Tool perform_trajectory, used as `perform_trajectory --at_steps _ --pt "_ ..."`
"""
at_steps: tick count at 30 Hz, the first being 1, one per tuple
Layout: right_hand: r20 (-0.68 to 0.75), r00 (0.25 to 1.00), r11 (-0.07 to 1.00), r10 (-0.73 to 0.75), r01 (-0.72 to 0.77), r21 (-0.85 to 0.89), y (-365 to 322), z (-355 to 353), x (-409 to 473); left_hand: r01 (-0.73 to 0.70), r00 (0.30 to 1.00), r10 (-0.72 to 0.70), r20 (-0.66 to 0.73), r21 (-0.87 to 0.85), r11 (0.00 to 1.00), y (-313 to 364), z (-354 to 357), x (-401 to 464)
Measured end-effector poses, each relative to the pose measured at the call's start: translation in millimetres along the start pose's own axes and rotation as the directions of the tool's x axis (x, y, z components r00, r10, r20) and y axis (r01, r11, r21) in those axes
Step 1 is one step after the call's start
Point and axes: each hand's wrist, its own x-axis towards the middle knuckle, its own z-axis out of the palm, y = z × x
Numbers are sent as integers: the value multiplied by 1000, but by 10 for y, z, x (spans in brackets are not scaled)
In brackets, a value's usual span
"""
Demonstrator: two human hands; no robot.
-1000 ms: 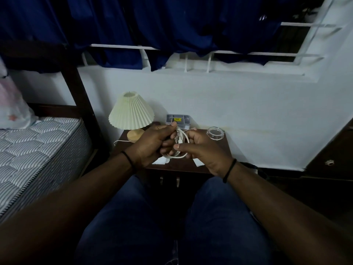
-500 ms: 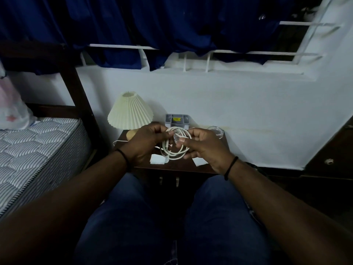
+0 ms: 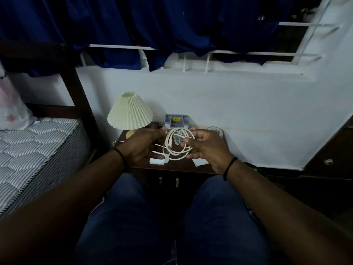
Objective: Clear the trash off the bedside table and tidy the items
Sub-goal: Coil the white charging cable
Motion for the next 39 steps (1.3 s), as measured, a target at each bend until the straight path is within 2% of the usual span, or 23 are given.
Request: perform_trajectory --at_steps 2,4,9,14,20,24,28,35,39 --pt "-26 1000 1000 14 -13 6 13 -11 22 71 996 -75 45 85 994 11 -33 -11" --pt "-42 999 1000 24 -24 12 24 -20 36 89 992 -96 77 92 992 16 -46 -16" --pt "-29 999 1000 23 -23 8 19 -19 21 -1 1000 1 -17 16 1000 -13 -2 -11" --pt "-17 1000 999 -10 10 -37 38 13 -4 -40 996 39 -84 -10 999 -12 58 -22" --pt "-120 981 959 -153 118 -257 122 41 18 -121 976 122 -183 17 993 -11 160 -41" --pt "-120 962 893 -245 176 -415 175 88 11 -197 950 198 -241 29 980 -32 227 -52" --pt "-125 952 853 -279 186 -488 173 109 -4 -227 953 232 -197 48 973 -44 250 -74" --pt "-145 962 890 -233 151 -430 111 54 -26 -258 965 263 -11 165 952 -2 154 -89" --pt "-144 961 896 -236 158 -414 129 66 -19 -261 963 269 5 265 928 3 115 -71"
